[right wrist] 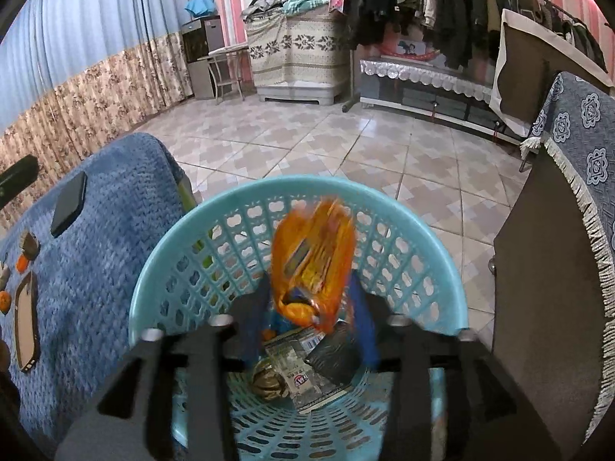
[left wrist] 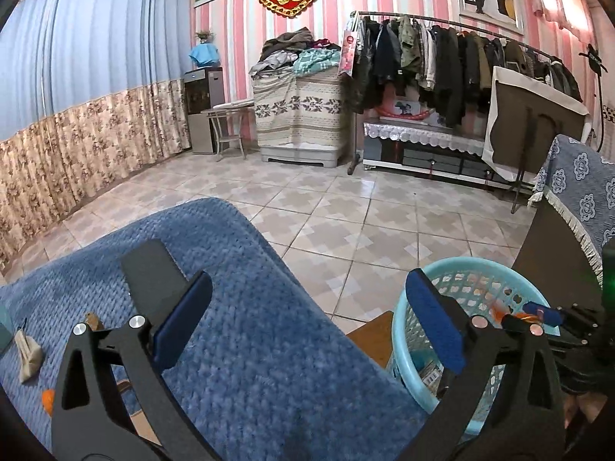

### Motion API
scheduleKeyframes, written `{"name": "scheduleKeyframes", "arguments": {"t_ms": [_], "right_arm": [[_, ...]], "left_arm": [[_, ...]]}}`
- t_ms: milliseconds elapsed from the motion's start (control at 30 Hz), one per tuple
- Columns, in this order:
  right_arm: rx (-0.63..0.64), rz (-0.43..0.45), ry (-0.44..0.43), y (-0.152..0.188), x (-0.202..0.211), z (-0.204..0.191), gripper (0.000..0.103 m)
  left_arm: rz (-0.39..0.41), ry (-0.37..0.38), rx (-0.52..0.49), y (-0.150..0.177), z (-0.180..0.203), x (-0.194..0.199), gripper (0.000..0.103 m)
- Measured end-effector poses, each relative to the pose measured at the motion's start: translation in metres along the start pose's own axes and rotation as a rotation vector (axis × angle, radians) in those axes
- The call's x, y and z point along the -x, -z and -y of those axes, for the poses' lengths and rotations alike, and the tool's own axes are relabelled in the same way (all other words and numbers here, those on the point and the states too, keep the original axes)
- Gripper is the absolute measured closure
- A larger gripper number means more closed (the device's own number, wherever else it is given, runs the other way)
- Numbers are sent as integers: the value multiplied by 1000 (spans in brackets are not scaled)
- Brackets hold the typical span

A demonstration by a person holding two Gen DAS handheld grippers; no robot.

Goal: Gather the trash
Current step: 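Open the right tool over the teal basket to drop the snack bag, then move both tools back over the bed toward the remaining items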

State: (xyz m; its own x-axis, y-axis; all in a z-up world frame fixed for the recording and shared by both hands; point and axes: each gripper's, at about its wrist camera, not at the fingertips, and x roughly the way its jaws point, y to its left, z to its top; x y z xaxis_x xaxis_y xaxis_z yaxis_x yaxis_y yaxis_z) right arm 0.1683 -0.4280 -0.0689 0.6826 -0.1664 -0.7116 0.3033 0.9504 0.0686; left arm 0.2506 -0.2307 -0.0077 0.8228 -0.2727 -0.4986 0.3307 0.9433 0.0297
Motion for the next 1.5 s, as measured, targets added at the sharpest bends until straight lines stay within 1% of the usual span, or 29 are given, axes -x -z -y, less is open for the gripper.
{"name": "scheduleKeyframes", "arguments": {"t_ms": [67,167,233,267,300,333,500,667,800,967,1033,1067,1100,1133,1267,1433,1500], "right_arm": [[2,-3,2,0,0,0,42],[-2,5,9,-1,3,0,27],[-8,19,10,-2,6,0,26],[-11,25,9,-2,8,0,23],[-13,33,12,-3,10,0,14],[-15,48,17,-3,13,-1,13],[-13,72,28,-7,17,-7,13],[-6,99,29,-8,23,-16,13],[1,136,22,-10,31,-27,13],[20,179,-6,-11,40,-49,13],[26,197,-18,-10,42,-59,13],[33,203,-26,-10,43,-66,12],[40,205,-32,-9,44,-71,8],[49,211,-34,-9,45,-77,7],[95,241,-51,-5,50,-105,7],[124,250,-95,1,53,-131,7],[149,242,-104,4,51,-144,7]], "left_arm": [[-1,-1,4,2,-3,3,6],[1,-7,7,4,-7,7,6],[-1,-7,16,6,-12,10,6],[-2,-7,21,7,-14,11,6],[-2,-8,25,8,-17,12,6],[0,-12,28,9,-21,15,6],[4,-36,39,11,-37,23,6],[12,-68,65,19,-61,37,6],[19,-112,73,24,-84,49,6],[6,-150,134,35,-122,63,6],[6,-182,152,43,-138,69,6],[3,-200,159,48,-147,72,6],[-1,-213,164,51,-154,74,5],[-6,-230,173,56,-163,78,5],[-24,-279,226,74,-200,90,6],[-40,-347,268,92,-245,104,6],[-44,-361,278,97,-255,107,6]]}}
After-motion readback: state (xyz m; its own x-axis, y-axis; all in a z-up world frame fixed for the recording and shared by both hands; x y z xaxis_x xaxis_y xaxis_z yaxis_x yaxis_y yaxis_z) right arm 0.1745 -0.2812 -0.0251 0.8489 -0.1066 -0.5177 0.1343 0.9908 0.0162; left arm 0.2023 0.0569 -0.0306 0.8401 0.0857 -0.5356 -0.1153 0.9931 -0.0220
